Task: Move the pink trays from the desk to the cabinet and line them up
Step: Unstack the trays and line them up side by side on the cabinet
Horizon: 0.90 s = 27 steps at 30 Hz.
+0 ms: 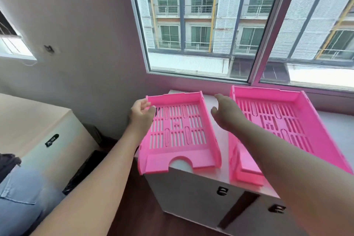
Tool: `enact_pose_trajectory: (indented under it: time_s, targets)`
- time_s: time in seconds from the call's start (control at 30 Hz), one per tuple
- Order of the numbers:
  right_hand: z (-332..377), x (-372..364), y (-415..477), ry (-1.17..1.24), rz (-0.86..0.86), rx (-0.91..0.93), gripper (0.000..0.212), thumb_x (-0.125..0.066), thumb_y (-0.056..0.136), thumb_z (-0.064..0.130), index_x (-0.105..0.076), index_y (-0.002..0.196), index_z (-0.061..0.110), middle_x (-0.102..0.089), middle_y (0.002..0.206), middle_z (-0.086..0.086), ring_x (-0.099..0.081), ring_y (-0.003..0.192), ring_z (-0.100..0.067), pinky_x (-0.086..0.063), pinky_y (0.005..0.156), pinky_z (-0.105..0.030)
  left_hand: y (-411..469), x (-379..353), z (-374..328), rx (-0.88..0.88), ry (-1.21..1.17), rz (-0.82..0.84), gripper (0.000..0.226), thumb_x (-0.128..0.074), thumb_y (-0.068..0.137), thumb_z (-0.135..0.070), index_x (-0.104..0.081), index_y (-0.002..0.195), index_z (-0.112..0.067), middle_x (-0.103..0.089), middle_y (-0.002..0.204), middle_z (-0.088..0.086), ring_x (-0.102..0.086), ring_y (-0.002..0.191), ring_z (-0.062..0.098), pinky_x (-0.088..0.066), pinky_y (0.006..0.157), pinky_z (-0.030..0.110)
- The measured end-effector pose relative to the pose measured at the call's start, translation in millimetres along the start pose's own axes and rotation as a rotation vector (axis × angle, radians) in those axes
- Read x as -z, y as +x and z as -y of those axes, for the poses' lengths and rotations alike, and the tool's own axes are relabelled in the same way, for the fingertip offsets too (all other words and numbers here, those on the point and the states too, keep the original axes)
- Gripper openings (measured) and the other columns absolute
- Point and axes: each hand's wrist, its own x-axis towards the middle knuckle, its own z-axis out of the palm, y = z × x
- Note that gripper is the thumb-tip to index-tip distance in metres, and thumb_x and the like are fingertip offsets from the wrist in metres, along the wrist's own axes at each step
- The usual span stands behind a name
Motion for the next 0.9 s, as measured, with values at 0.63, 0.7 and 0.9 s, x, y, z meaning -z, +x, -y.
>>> enact_pose_trajectory:
  time_s: [0.63,0.7,0.9]
  targets:
    - [-217.6,131.8,-57.6,-0.087,-0.146,-0.379,0.035,-0.047,0.094,0.012,-0.055,0.125,0.001,-0.058,0.128,-0.020,-0.056,0.112,-0.037,-0.045,0.083,-0.041,-81.8,-211.2,-65.1,-0.112,0.168,0.398,0.055,-0.057,0.092,-0.018,-0.044,0.145,-0.008,-0.051,0.147,0.009,-0.052,0.131,0.021,-0.040,0.099,0.028]
    - [-228.2,125.1,-62.2,-0.052,-0.121,-0.412,0.036,-0.047,0.093,0.012,-0.054,0.126,-0.001,-0.058,0.129,-0.021,-0.056,0.113,-0.037,-0.046,0.087,-0.041,-87.2,-215.7,-58.6,-0.075,0.186,0.400,0.058,-0.056,0.093,-0.019,-0.040,0.148,-0.008,-0.047,0.150,0.010,-0.048,0.135,0.021,-0.040,0.107,0.033]
    - [-250.3,102.4,-70.0,0.119,-0.063,-0.517,0.026,-0.044,0.092,0.011,-0.057,0.113,0.003,-0.062,0.106,-0.017,-0.056,0.081,-0.032,-0.045,0.068,-0.034,-92.9,-218.8,-32.6,-0.043,0.235,0.426,0.017,-0.053,0.091,-0.018,-0.066,0.102,-0.022,-0.069,0.106,0.008,-0.064,0.097,0.024,-0.050,0.084,0.036]
